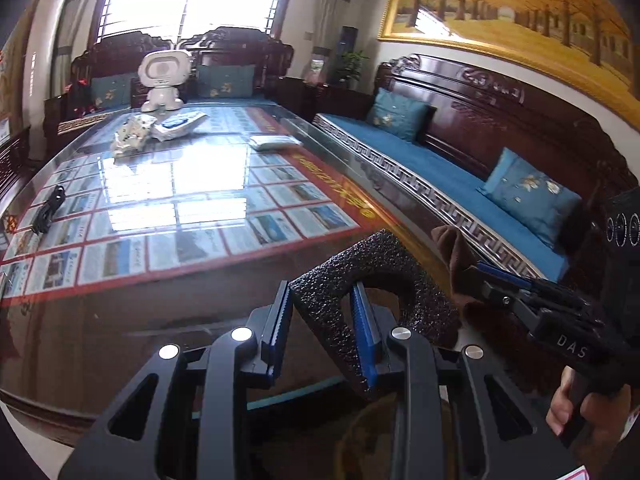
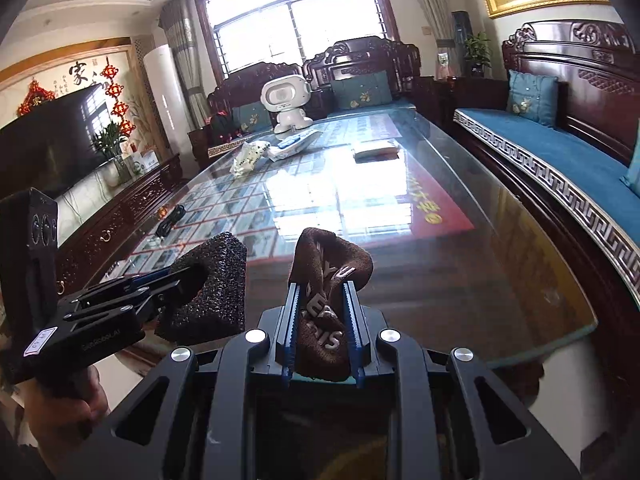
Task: Collect trash
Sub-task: 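Carry the foam square and brown cloth over the yellow bin and open both tools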
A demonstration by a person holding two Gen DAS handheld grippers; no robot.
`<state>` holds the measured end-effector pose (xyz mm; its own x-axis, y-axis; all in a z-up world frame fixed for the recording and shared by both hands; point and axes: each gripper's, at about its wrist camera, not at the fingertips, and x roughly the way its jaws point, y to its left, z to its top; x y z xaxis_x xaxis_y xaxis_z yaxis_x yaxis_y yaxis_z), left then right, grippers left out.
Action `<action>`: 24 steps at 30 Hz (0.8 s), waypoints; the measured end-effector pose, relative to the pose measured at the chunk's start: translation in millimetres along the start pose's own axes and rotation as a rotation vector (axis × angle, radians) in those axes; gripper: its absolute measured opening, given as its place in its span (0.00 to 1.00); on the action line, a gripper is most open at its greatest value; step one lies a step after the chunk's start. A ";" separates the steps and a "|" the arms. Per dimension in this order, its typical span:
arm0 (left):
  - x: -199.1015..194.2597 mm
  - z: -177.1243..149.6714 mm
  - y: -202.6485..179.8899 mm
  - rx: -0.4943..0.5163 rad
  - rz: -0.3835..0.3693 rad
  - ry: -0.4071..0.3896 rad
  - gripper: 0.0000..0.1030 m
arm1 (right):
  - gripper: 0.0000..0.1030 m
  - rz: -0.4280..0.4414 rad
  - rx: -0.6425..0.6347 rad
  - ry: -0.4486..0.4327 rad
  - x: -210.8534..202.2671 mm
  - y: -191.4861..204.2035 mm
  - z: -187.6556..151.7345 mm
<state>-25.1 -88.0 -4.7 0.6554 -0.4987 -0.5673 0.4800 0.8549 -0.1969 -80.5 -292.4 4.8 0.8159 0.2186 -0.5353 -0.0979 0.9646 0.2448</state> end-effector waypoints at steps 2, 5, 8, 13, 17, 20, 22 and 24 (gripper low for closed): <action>-2.7 -12.8 -14.6 0.024 -0.026 0.016 0.30 | 0.21 -0.023 0.011 0.001 -14.9 -5.8 -16.1; -3.3 -34.6 -35.2 0.063 -0.060 0.056 0.30 | 0.21 -0.056 0.028 0.005 -35.3 -12.9 -40.5; -0.7 -55.2 -53.5 0.106 -0.093 0.099 0.30 | 0.21 -0.082 0.046 0.014 -48.7 -20.7 -59.4; 4.2 -89.3 -74.1 0.122 -0.154 0.163 0.30 | 0.21 -0.112 0.074 0.055 -59.6 -29.5 -94.4; 18.3 -115.2 -87.1 0.146 -0.169 0.238 0.30 | 0.21 -0.148 0.110 0.112 -60.1 -42.2 -129.3; 29.4 -135.2 -93.8 0.166 -0.178 0.302 0.30 | 0.21 -0.158 0.145 0.167 -56.0 -52.6 -153.3; 35.4 -147.3 -96.6 0.181 -0.183 0.341 0.30 | 0.27 -0.173 0.153 0.186 -55.1 -56.3 -164.4; 40.2 -156.8 -99.1 0.193 -0.182 0.367 0.30 | 0.35 -0.194 0.154 0.209 -54.5 -59.8 -173.5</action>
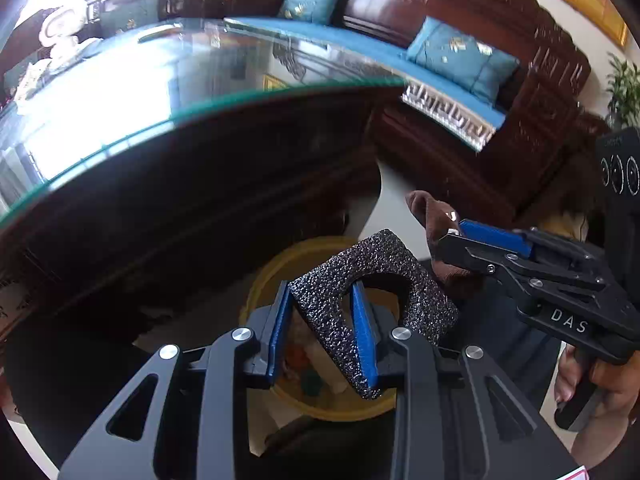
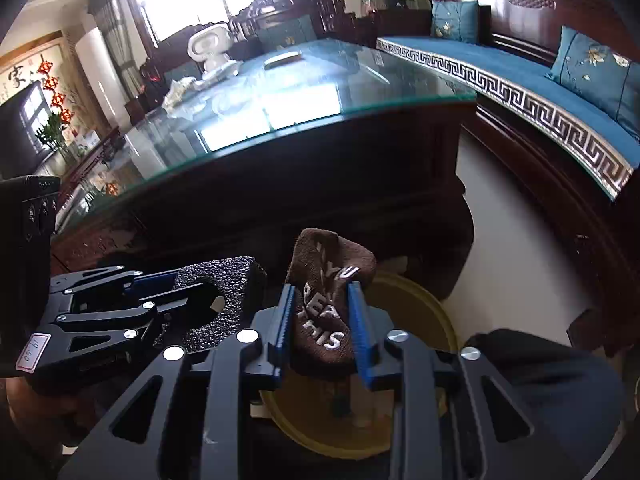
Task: Collect trash
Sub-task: 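Carry the foam square and brown cloth over the yellow bin and open both tools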
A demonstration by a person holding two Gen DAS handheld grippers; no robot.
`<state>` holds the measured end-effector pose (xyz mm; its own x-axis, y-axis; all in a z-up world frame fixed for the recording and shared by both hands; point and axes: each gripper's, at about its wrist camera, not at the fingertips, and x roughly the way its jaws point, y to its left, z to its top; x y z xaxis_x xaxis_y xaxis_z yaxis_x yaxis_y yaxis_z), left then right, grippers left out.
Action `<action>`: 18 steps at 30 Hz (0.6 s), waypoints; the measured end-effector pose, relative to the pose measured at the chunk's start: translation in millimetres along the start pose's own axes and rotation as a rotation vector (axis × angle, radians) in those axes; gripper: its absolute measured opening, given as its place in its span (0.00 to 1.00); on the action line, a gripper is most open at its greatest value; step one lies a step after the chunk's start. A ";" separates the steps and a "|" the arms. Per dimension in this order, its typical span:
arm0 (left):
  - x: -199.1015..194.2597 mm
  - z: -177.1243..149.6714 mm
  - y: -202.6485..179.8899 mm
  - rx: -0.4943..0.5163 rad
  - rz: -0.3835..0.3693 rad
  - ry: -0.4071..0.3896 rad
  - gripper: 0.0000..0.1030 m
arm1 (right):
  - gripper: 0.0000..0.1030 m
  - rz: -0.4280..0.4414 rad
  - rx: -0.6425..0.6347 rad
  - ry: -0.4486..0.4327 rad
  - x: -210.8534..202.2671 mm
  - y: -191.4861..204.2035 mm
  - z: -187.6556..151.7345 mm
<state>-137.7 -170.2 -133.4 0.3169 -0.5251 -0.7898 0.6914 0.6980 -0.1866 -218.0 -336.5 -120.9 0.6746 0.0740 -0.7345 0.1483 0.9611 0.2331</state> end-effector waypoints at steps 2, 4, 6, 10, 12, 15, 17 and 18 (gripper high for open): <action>6.1 -4.7 -1.4 0.006 0.005 0.020 0.30 | 0.47 -0.003 0.006 0.011 2.8 -4.8 -4.3; 12.2 -7.2 -1.9 0.014 0.007 0.038 0.30 | 0.48 -0.004 0.010 0.019 4.9 -8.1 -7.5; 16.5 -6.4 -2.6 0.023 0.009 0.051 0.30 | 0.48 -0.011 0.017 0.020 5.7 -12.0 -9.0; 26.2 -5.9 -8.2 0.040 0.005 0.073 0.30 | 0.48 -0.020 0.041 0.008 2.9 -21.7 -9.2; 33.3 -3.8 -13.5 0.052 0.000 0.087 0.30 | 0.48 -0.028 0.051 -0.002 -0.8 -26.0 -7.3; 43.7 -0.6 -20.9 0.072 -0.008 0.109 0.30 | 0.49 -0.040 0.073 -0.020 -6.8 -36.1 -4.4; 51.7 1.4 -25.9 0.084 -0.020 0.129 0.30 | 0.49 -0.052 0.088 -0.029 -9.8 -43.8 -3.8; 55.5 1.8 -28.4 0.090 -0.024 0.138 0.30 | 0.49 -0.056 0.094 -0.031 -10.8 -46.4 -3.7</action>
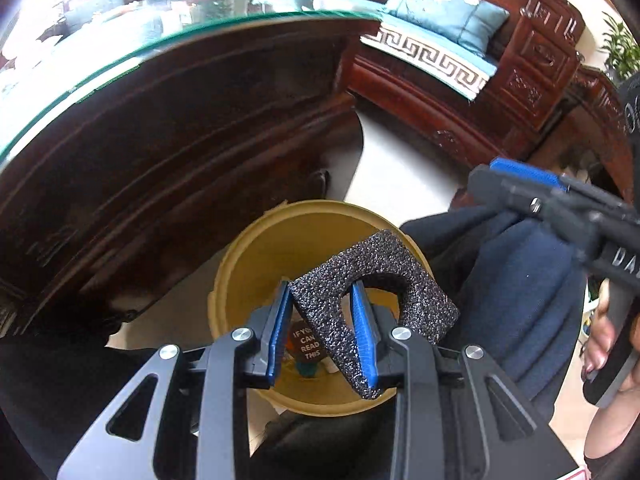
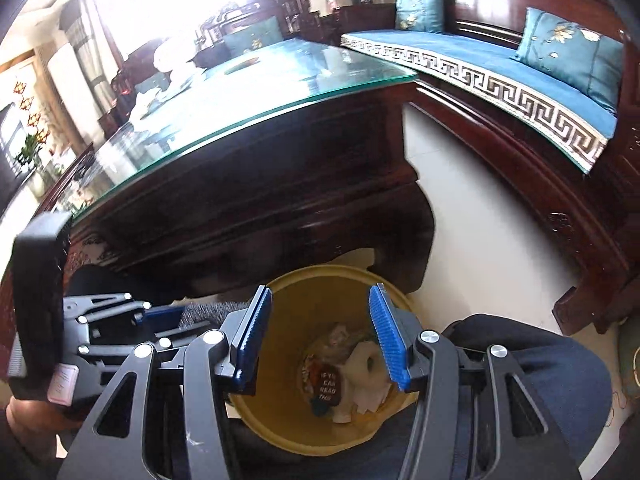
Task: Collect trash
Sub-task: 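Carry the foam square and brown cloth over the yellow bin and open both tools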
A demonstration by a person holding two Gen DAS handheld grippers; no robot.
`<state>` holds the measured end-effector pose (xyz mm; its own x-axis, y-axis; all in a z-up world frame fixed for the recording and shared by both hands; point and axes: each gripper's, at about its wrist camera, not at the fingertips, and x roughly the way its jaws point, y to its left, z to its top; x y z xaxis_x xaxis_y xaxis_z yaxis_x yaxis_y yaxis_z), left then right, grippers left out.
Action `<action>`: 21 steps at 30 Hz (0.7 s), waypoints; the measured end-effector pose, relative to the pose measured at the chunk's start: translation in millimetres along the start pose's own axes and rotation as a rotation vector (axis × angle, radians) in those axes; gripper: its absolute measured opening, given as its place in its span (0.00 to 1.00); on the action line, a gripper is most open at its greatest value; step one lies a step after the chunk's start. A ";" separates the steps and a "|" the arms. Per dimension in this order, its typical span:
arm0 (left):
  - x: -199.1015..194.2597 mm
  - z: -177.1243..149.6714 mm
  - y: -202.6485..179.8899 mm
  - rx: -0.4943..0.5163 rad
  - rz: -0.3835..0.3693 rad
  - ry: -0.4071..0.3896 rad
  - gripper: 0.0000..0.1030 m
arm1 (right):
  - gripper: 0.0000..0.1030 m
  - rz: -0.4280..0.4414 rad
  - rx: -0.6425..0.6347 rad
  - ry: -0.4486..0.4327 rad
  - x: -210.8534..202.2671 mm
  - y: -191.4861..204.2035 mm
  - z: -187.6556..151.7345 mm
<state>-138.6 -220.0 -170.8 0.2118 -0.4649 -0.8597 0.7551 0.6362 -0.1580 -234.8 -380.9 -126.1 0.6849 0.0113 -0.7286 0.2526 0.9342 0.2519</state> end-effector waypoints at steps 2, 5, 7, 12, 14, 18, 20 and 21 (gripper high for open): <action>8.3 2.4 -7.2 0.018 -0.009 0.019 0.30 | 0.50 -0.009 0.016 -0.002 -1.1 -6.6 0.6; 16.7 4.1 -17.8 0.049 -0.021 0.037 0.35 | 0.55 -0.016 0.034 -0.001 -0.9 -15.3 1.3; 20.2 4.5 -23.7 0.072 -0.020 0.044 0.41 | 0.55 -0.022 0.023 0.004 -0.1 -17.3 3.1; 26.5 5.1 -30.6 0.093 -0.026 0.057 0.46 | 0.55 -0.017 0.013 0.003 2.3 -19.5 6.3; 27.1 6.1 -30.4 0.087 -0.031 0.058 0.49 | 0.55 -0.012 0.010 0.008 4.6 -18.7 7.6; 26.6 6.5 -29.8 0.088 -0.031 0.056 0.53 | 0.55 -0.006 0.000 0.013 6.5 -13.5 8.8; 25.4 7.7 -28.6 0.082 -0.032 0.052 0.54 | 0.55 -0.002 -0.002 0.013 6.6 -11.3 9.8; 24.5 8.4 -27.1 0.076 -0.032 0.048 0.54 | 0.55 0.002 -0.003 0.014 6.9 -10.2 10.1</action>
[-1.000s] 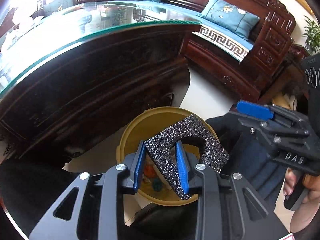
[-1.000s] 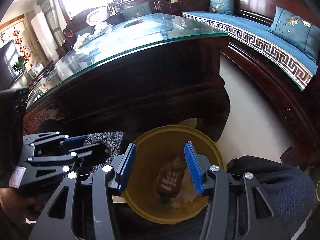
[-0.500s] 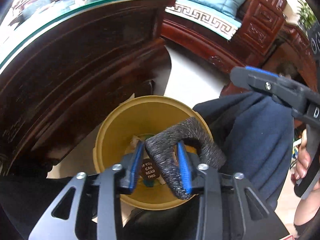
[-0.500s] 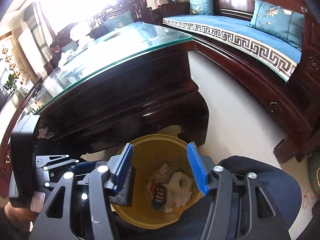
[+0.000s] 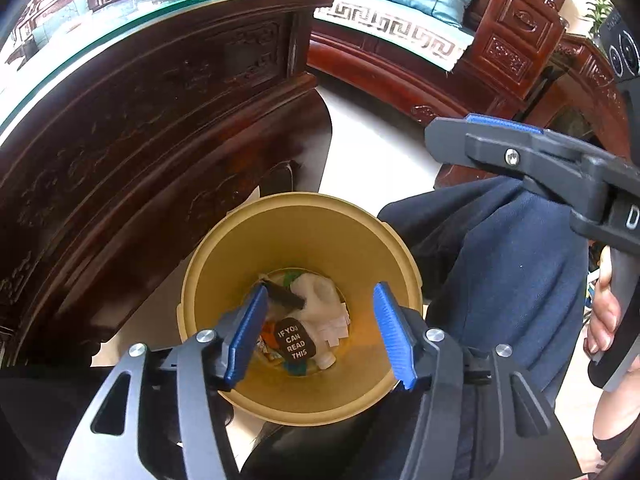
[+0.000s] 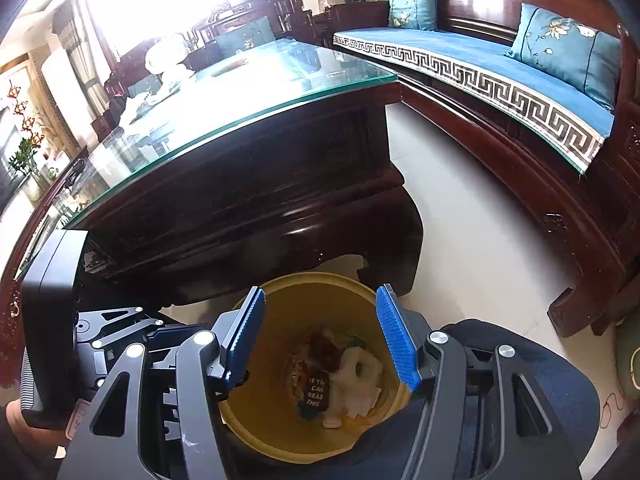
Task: Collect trash
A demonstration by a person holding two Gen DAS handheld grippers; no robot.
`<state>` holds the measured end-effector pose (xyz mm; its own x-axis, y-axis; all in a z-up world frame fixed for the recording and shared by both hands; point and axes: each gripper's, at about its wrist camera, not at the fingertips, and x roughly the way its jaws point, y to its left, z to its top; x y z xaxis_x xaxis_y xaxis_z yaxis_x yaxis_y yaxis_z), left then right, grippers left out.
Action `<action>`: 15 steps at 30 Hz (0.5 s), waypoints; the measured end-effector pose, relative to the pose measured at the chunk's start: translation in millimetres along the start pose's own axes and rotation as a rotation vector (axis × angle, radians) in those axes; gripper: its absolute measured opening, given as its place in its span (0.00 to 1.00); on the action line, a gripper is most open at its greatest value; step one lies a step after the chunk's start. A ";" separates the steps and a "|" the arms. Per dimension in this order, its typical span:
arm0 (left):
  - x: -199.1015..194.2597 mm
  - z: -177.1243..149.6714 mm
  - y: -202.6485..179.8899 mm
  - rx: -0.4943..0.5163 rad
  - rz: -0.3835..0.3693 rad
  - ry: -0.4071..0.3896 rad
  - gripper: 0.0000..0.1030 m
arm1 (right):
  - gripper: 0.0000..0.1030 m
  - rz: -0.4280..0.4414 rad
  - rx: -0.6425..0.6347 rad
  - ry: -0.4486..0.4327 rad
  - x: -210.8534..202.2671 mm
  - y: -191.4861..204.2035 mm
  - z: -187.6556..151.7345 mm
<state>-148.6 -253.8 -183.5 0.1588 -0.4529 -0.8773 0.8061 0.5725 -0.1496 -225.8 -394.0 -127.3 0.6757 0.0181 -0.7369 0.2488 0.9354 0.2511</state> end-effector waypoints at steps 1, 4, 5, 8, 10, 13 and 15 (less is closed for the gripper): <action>-1.6 0.3 1.4 -0.005 0.001 -0.005 0.54 | 0.55 0.003 -0.002 0.002 0.2 1.3 0.1; -6.8 0.3 4.7 -0.007 0.030 -0.028 0.54 | 0.55 0.010 -0.012 0.006 0.1 6.1 1.5; -8.0 0.3 5.6 -0.009 0.035 -0.034 0.54 | 0.55 0.010 -0.015 0.005 -0.5 8.0 2.0; -16.9 1.5 12.5 -0.029 0.043 -0.057 0.54 | 0.55 0.021 -0.019 -0.005 -3.3 14.8 6.9; -29.5 2.4 19.6 -0.041 0.070 -0.094 0.55 | 0.55 0.034 -0.030 -0.021 -6.3 21.8 11.4; -56.7 5.4 34.4 -0.076 0.123 -0.172 0.55 | 0.55 0.061 -0.084 -0.042 -9.2 40.8 23.5; -74.1 7.2 45.9 -0.107 0.153 -0.215 0.57 | 0.55 0.083 -0.131 -0.063 -11.2 56.3 35.2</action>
<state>-119.2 -198.8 -122.1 0.4004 -0.4836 -0.7783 0.7008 0.7089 -0.0800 -195.0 -354.0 -82.8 0.7334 0.0789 -0.6752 0.1006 0.9697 0.2225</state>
